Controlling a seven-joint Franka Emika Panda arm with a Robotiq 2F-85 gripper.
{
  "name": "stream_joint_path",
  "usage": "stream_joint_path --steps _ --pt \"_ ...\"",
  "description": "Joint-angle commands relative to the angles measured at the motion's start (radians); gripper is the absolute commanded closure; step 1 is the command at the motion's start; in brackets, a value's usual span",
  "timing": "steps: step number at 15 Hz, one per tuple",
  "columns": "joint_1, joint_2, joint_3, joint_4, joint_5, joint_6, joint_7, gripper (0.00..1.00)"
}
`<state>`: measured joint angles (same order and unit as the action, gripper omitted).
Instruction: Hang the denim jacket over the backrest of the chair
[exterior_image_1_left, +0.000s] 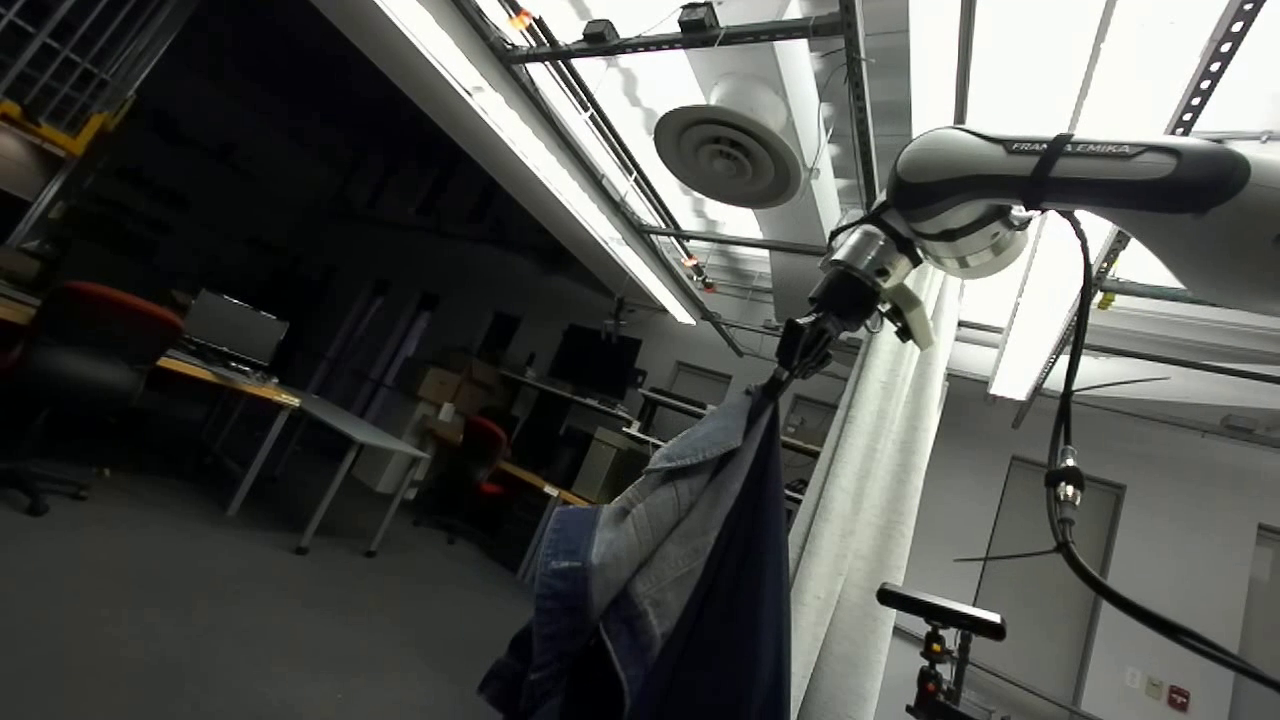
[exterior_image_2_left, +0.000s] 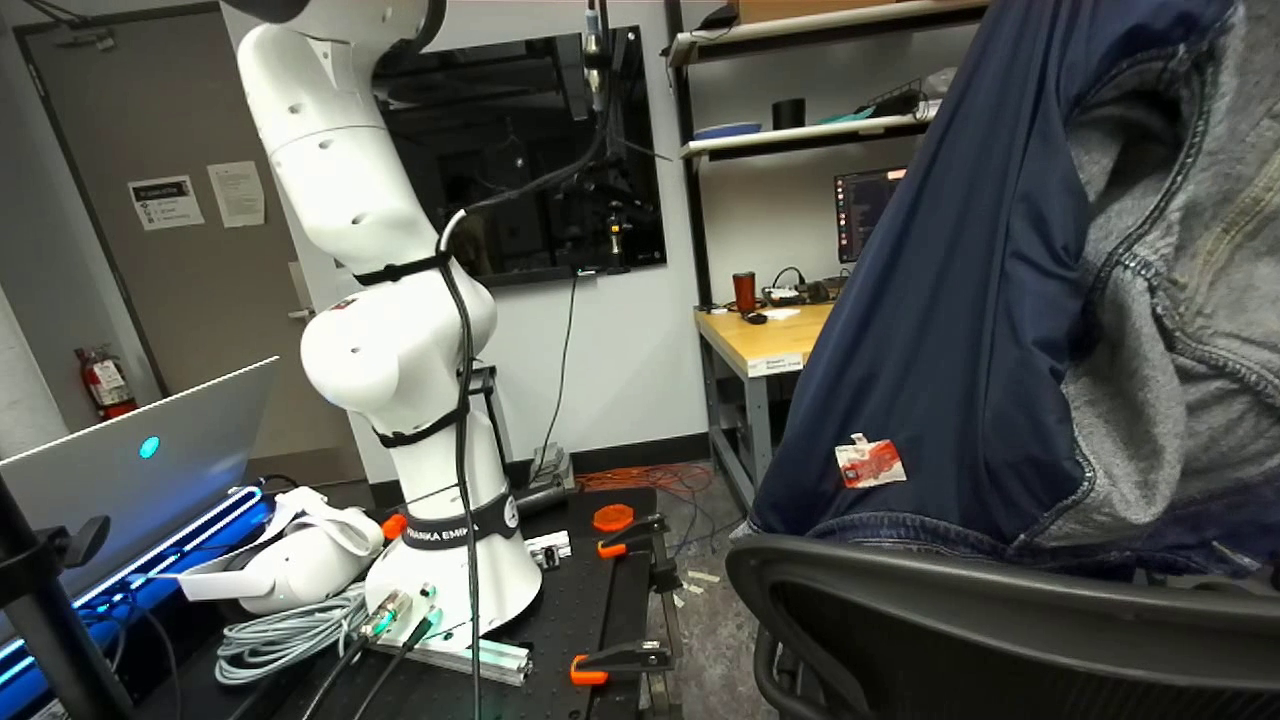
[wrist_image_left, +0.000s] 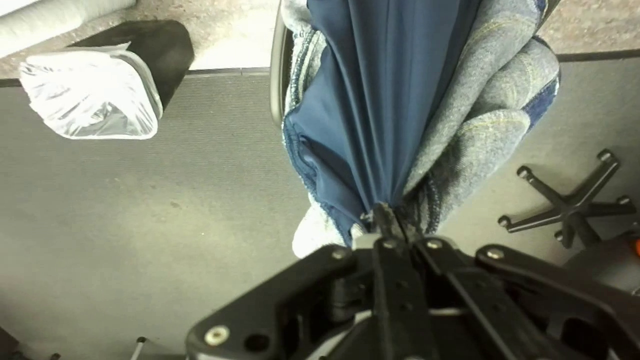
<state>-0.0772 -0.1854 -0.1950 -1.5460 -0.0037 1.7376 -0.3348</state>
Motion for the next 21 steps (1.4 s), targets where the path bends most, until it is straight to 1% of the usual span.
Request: stream_joint_path --steps 1,3,5,8,12,16,21 --pt "-0.051 0.018 -0.055 0.065 0.046 -0.027 -0.029 0.99" --pt "-0.074 0.033 -0.086 0.032 0.054 -0.019 -0.036 0.99" --pt "-0.093 0.045 -0.102 -0.008 0.045 -0.005 -0.037 0.99" --pt "-0.115 0.066 -0.107 -0.081 0.022 0.016 -0.025 0.99" --pt "-0.137 0.101 -0.107 -0.152 0.033 0.028 -0.009 0.99" --pt "-0.169 0.125 -0.121 -0.131 0.068 0.019 0.009 0.99" --pt "-0.206 0.113 -0.143 -0.085 0.124 0.019 0.028 0.99"
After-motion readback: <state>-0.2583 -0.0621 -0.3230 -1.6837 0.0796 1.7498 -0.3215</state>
